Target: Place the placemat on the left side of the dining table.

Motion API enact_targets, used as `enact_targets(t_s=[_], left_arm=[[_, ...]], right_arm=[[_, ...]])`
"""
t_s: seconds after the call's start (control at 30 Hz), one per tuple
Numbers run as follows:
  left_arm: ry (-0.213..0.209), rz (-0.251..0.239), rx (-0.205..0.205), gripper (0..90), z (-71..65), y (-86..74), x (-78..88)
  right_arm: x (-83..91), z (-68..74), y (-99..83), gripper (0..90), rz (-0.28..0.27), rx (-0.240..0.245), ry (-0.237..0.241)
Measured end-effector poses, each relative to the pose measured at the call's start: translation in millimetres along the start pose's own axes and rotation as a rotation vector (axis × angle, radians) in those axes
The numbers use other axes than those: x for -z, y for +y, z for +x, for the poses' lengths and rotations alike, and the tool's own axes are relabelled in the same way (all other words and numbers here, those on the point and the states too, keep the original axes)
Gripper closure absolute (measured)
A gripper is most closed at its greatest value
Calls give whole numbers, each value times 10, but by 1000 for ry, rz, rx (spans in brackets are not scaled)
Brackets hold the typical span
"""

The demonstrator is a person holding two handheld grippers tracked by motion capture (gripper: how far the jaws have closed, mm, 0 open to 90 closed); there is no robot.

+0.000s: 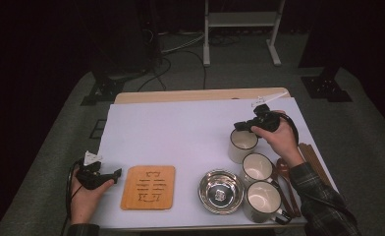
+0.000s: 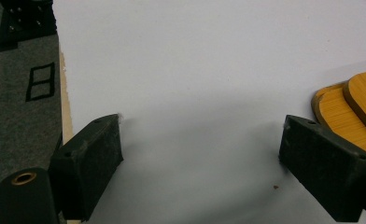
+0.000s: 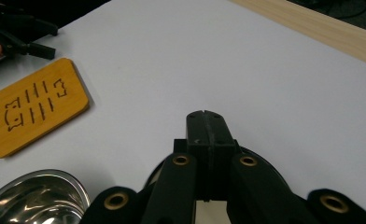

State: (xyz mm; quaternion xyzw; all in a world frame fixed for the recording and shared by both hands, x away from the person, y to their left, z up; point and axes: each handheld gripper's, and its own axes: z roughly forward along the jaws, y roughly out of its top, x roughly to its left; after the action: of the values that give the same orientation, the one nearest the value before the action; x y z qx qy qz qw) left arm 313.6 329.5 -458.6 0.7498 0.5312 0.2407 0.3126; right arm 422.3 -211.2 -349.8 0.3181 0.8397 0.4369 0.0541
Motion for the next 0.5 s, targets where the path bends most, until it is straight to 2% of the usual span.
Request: enact_targets(t_s=[0.5], left_arm=[[0, 0, -1, 118, 0, 0, 1]], right_arm=[[-195, 182, 47, 895, 14, 61, 74]])
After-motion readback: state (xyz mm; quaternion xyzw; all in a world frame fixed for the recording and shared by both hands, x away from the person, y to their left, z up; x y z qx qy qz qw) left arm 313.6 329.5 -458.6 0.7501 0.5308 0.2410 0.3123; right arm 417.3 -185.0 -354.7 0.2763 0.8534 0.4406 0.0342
